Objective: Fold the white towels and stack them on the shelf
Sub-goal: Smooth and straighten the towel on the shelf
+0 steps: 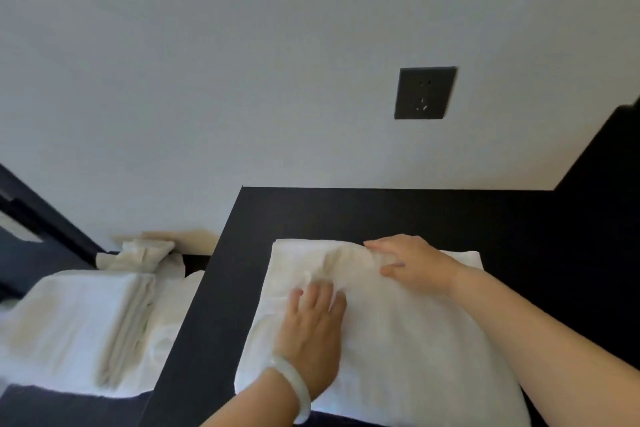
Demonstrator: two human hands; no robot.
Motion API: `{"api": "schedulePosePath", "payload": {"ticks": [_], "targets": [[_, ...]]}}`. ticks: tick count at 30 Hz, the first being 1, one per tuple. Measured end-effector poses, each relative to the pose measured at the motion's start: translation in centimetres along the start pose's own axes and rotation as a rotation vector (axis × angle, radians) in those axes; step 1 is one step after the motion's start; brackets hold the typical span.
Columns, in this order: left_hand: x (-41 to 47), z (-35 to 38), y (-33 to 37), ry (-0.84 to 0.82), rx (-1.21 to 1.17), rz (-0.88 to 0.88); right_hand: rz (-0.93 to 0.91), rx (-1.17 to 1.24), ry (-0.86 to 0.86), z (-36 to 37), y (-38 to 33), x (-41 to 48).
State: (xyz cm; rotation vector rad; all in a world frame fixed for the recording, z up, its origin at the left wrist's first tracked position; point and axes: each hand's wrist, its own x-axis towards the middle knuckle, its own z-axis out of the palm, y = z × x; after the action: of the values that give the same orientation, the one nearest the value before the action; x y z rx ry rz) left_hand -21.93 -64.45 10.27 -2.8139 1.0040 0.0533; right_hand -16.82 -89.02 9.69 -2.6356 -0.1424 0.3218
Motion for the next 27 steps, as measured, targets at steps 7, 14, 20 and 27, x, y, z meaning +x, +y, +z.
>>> {"api": "schedulePosePath", "payload": {"ticks": [7,14,20,27], "targets": [[5.4,-0.5,-8.1,0.039,-0.286,-0.236,0.332,-0.041,0.198,-1.4,3.8,-4.8],[8.5,-0.8,-11.9,-0.064,-0.402,-0.22,0.462,0.107,0.291,-2.0,7.2,-8.0],[8.8,-1.1,-13.2,-0.118,-0.577,-0.1,0.533,0.182,0.375,-2.4,8.0,-7.7],[8.6,-0.4,-14.2,-0.126,-0.582,0.014,0.522,0.324,0.39,-2.4,8.1,-7.5]]}}
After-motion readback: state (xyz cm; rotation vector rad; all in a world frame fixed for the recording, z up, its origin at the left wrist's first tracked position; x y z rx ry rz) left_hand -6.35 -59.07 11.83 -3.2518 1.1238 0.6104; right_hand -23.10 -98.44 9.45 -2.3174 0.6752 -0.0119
